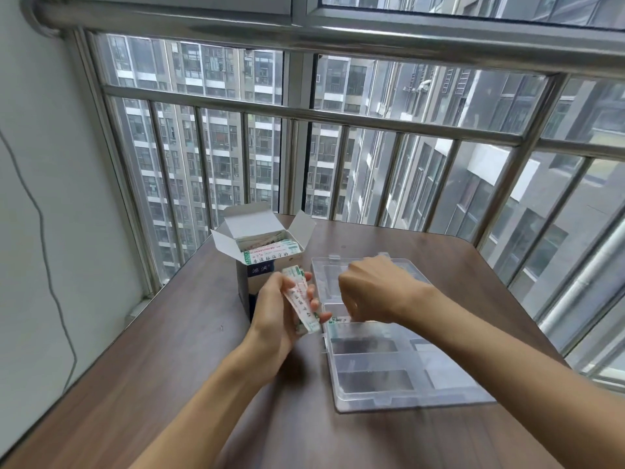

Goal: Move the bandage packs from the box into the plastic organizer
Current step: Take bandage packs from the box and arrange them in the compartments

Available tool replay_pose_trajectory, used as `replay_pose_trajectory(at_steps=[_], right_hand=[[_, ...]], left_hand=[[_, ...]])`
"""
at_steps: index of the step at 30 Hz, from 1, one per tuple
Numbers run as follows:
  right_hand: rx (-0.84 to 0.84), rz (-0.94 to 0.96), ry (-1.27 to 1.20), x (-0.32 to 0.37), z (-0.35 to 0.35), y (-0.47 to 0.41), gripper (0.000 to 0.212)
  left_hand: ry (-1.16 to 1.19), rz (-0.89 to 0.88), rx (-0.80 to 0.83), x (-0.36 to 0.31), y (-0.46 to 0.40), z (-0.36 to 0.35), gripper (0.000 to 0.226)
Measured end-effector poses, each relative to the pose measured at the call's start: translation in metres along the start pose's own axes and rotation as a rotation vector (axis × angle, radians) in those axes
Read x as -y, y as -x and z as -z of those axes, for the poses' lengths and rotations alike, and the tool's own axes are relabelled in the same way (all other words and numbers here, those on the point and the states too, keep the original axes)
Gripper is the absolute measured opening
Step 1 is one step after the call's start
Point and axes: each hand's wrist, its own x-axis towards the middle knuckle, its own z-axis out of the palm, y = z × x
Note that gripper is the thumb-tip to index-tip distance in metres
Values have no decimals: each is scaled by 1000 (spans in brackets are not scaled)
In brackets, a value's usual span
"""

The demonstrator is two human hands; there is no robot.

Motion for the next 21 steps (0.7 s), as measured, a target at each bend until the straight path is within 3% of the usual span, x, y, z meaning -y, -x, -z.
replay_pose_trajectory(at_steps=[3, 6, 8, 10, 14, 17, 21], right_hand=[[-27, -34, -98, -7, -1, -1, 20], [-156, -279, -763, -15, 0, 9, 31], [-41, -310, -1188, -10, 0, 19, 35], [39, -252, -1396, 5, -3, 23, 30], [-125, -321, -1665, 16, -9, 20, 19], [-28, -361, -1857, 10, -6, 22, 18], [45, -425, -1874, 9, -6, 23, 20]], left_hand=[[17, -42, 16, 1, -1, 0, 28], [-67, -152, 94, 4, -1, 0, 27], [-143, -235, 138, 6, -1, 0, 24], [-224, -295, 155, 10, -1, 0, 24], [-209, -311, 116, 9, 2, -2, 26], [-199, -287, 107, 4, 2, -2, 19], [-350, -350, 60, 5, 2, 2, 20]])
